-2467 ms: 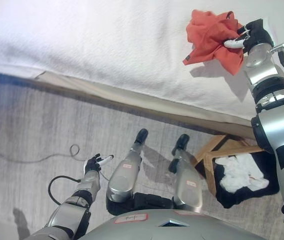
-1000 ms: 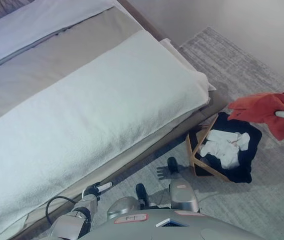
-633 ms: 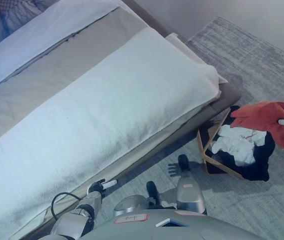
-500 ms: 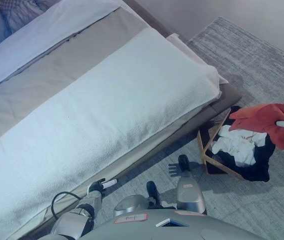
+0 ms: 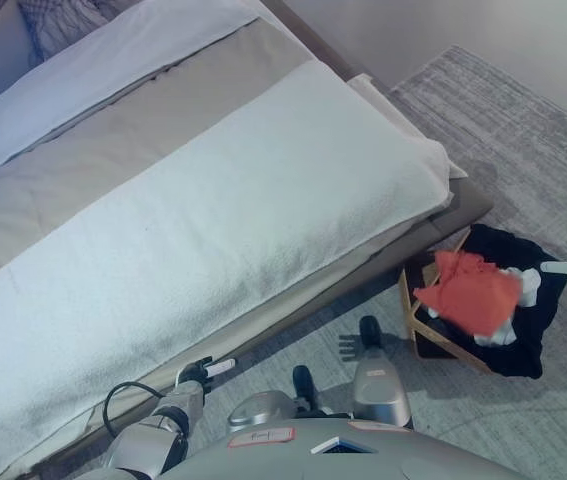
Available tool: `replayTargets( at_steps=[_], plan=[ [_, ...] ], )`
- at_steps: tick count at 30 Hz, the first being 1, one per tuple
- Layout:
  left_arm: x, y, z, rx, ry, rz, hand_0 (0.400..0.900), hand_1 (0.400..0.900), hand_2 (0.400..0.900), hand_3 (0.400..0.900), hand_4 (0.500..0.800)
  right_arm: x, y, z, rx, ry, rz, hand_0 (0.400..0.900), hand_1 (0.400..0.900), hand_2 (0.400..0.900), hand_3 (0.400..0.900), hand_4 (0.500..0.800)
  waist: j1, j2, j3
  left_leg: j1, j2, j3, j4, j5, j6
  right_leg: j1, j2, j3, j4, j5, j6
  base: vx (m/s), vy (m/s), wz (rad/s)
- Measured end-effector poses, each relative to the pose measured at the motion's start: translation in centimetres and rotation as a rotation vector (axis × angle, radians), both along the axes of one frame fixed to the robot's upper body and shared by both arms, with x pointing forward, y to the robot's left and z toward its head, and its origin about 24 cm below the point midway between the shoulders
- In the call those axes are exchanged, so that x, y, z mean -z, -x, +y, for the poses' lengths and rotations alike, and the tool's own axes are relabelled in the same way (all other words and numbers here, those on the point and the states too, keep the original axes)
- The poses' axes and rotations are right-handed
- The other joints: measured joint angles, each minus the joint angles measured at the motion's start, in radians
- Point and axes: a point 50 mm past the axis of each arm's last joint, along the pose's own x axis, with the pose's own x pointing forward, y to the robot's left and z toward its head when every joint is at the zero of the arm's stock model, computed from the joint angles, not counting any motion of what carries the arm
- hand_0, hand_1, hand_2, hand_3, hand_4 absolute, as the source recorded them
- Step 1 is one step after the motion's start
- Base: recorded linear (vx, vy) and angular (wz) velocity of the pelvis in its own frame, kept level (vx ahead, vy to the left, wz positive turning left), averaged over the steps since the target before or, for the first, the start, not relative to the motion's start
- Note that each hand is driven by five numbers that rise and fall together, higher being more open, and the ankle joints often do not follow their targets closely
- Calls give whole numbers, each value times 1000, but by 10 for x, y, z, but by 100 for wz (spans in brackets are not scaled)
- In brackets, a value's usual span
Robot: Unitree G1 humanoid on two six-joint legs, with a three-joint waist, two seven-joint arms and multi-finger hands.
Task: Put the clothes on the bed into the basket.
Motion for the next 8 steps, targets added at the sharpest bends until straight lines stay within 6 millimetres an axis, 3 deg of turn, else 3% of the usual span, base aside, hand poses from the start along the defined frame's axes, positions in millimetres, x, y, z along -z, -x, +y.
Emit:
replayTargets(
  at_steps=[6,8],
  plan=[
    [0,1,1,-7,-1,6,900,900,900,900,800,19,-11,21,-57,-55,-4,900,900,900,900,800,0,-23,6,4,1,1,0,0,0,3,3,3,2,0,0,-7,-26,2],
    [0,2,3,-6,-6,6,900,900,900,900,800,45,-19,50,-182,-122,-7,900,900,900,900,800,1,-51,5,-1,6,1,0,0,0,3,8,2,0,0,0,-10,-39,7]
  ],
)
